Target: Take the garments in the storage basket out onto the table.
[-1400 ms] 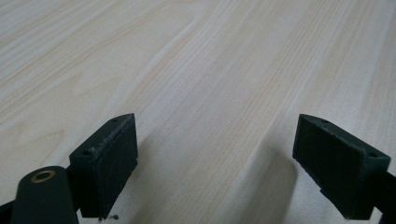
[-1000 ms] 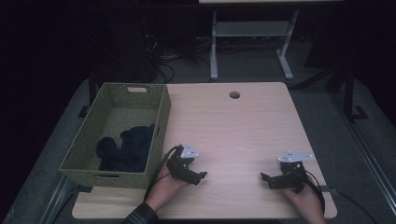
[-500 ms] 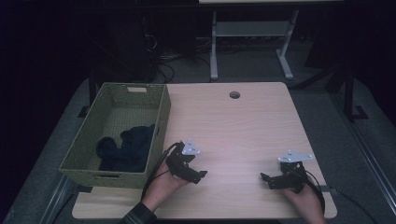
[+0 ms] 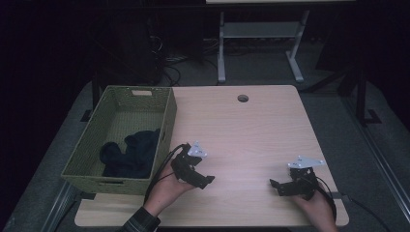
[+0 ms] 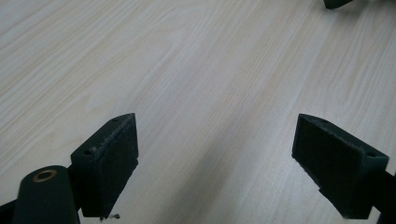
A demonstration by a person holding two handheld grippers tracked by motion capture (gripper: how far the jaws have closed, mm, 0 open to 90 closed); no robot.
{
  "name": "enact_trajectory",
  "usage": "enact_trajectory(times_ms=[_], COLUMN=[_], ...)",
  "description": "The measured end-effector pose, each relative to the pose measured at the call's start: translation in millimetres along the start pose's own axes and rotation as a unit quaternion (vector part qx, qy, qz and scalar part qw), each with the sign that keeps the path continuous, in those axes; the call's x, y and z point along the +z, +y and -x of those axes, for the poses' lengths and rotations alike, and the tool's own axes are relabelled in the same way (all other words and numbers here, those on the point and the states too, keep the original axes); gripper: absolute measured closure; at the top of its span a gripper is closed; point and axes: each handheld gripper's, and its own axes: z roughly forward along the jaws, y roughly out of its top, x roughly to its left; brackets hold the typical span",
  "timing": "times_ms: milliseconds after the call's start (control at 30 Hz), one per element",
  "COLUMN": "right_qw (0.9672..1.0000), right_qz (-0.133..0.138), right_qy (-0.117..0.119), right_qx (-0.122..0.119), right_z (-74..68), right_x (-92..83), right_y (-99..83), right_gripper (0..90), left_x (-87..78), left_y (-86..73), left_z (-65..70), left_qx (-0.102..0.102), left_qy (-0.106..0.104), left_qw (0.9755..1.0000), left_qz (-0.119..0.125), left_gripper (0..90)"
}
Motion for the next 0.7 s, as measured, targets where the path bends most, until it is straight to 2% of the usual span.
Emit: enact_trajectory(times_ms=[700], right_qw=[1.0], right_qz=[0.0], right_qy=[0.0], right_qx=[-0.001], right_z=[0.1], right_x=[0.0], right_y=[-0.1], right_gripper=[2.4], left_x=[-33.7], left_y=[18.5], left_z=[-11.4], left_qx=[-0.008], left_qy=[-0.021], left_qw=[0.9997], left_qz=[-0.002], left_gripper=[14.8])
